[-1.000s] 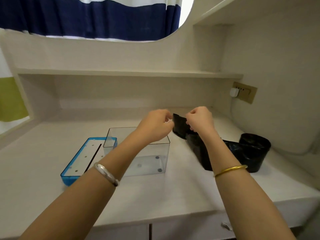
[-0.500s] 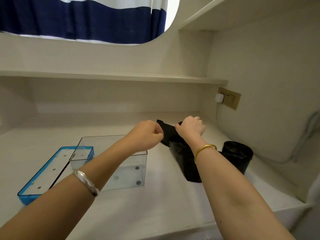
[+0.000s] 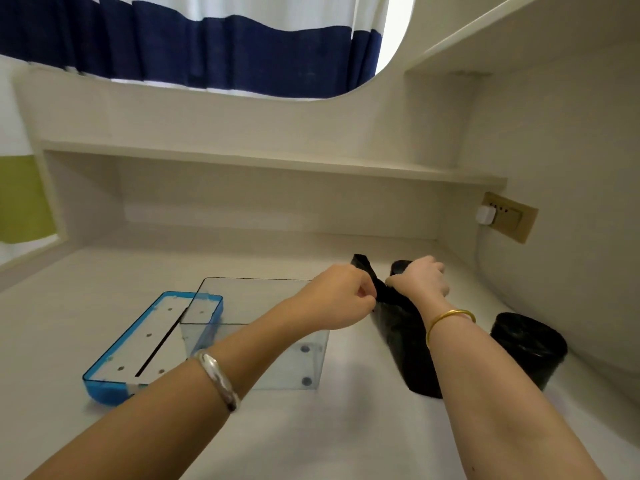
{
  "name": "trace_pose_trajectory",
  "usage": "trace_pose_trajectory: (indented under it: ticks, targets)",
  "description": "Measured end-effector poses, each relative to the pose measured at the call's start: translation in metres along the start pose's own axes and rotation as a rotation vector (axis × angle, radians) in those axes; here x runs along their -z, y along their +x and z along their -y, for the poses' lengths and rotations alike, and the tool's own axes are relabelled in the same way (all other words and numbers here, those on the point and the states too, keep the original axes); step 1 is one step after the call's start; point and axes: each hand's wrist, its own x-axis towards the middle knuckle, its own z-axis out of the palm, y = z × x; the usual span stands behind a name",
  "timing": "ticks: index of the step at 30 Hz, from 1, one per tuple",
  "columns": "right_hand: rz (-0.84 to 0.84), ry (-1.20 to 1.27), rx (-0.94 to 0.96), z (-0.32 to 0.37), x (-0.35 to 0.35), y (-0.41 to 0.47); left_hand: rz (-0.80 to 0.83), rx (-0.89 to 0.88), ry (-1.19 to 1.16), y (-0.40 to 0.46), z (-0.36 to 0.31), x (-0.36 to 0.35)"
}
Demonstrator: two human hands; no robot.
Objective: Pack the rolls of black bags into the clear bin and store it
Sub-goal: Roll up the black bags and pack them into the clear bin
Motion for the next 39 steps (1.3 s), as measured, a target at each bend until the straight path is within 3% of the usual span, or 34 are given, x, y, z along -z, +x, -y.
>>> trace_pose_trajectory:
  ticks: [5, 11, 24, 29, 34, 39]
  targets:
    - [-0.094, -0.079, 0.129, 0.014, 0.016, -0.013, 0.024, 0.002, -0.224, -0.004, -0.001, 0.008]
    - [-0.214, 0.113, 0.303, 0.046, 0.058, -0.045, -0.02, -0.036, -0.266, -0.012, -0.004, 0.022]
    - [-0.244, 0.283, 0.582, 0.066, 0.13, -0.118, -0.471, 0.063, -0.597, -0.019, -0.004, 0.053]
    - [-0.267, 0.495, 0.694, 0.068, 0.16, -0.15, -0.451, 0.093, -0.678, -0.021, -0.008, 0.06]
    - [-0.065, 0.831, 0.698, 0.065, 0.171, -0.166, -0.288, 0.141, -0.739, -0.021, -0.012, 0.055]
    - [0.278, 1.072, 0.612, 0.056, 0.164, -0.168, -0.245, 0.024, -1.079, -0.026, -0.008, 0.054]
